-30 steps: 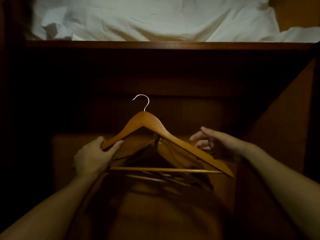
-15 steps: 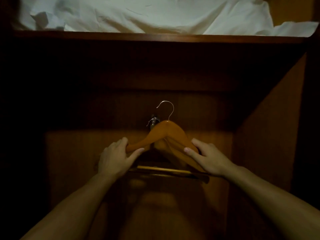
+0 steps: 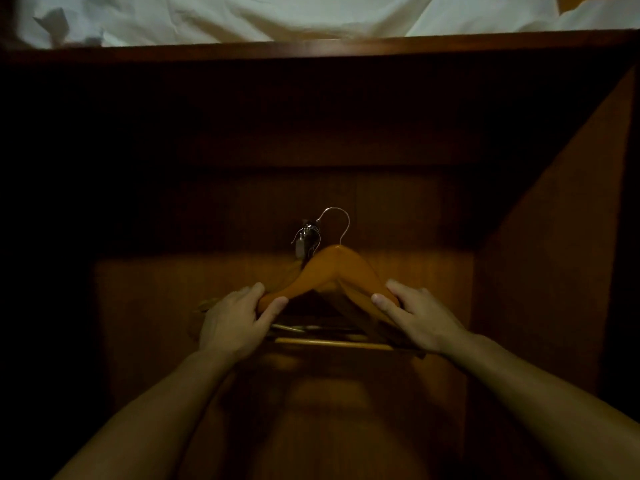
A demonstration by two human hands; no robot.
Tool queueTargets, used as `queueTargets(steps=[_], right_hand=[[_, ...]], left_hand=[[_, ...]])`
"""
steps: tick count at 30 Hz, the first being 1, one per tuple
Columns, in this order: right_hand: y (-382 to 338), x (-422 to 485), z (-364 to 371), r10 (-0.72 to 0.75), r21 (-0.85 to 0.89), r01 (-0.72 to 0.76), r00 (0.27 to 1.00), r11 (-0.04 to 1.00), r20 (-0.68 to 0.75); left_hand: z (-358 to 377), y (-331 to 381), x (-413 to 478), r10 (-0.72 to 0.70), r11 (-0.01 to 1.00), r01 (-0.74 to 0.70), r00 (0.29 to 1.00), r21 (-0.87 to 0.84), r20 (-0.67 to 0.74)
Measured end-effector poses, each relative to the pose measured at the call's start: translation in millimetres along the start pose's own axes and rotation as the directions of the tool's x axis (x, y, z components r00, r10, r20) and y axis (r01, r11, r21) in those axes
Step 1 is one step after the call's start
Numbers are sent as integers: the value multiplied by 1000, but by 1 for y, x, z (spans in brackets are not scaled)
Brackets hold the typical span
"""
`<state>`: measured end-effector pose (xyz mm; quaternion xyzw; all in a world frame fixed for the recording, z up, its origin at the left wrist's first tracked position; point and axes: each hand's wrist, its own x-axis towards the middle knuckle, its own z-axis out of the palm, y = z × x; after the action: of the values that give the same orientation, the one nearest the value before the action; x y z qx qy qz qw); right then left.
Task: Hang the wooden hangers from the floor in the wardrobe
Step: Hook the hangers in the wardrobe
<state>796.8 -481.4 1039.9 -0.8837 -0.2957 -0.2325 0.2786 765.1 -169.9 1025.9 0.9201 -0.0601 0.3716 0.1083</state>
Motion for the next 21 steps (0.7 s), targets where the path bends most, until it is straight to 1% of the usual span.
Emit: queueTargets(steps=[4, 9, 14, 17, 21], right_hand=[[-1, 16, -3, 18, 2, -18, 1000, 1000, 2], [3, 32, 5, 61, 2, -61, 997, 998, 48], [7, 46, 19, 96, 8, -97, 988, 995, 122], [9, 51, 28, 104, -2, -105, 986, 994, 134], [13, 51, 44, 119, 12, -122, 979, 992, 163]], left_hand=[[0, 0, 8, -35, 999, 35, 999, -9, -9], [10, -7, 13, -117, 993, 118, 992, -28, 51], [23, -19, 17, -145, 982, 157, 983, -105, 110], [28, -25, 17, -160, 977, 178, 975, -115, 151], [34, -36, 13, -211, 973, 227, 953, -51, 216]])
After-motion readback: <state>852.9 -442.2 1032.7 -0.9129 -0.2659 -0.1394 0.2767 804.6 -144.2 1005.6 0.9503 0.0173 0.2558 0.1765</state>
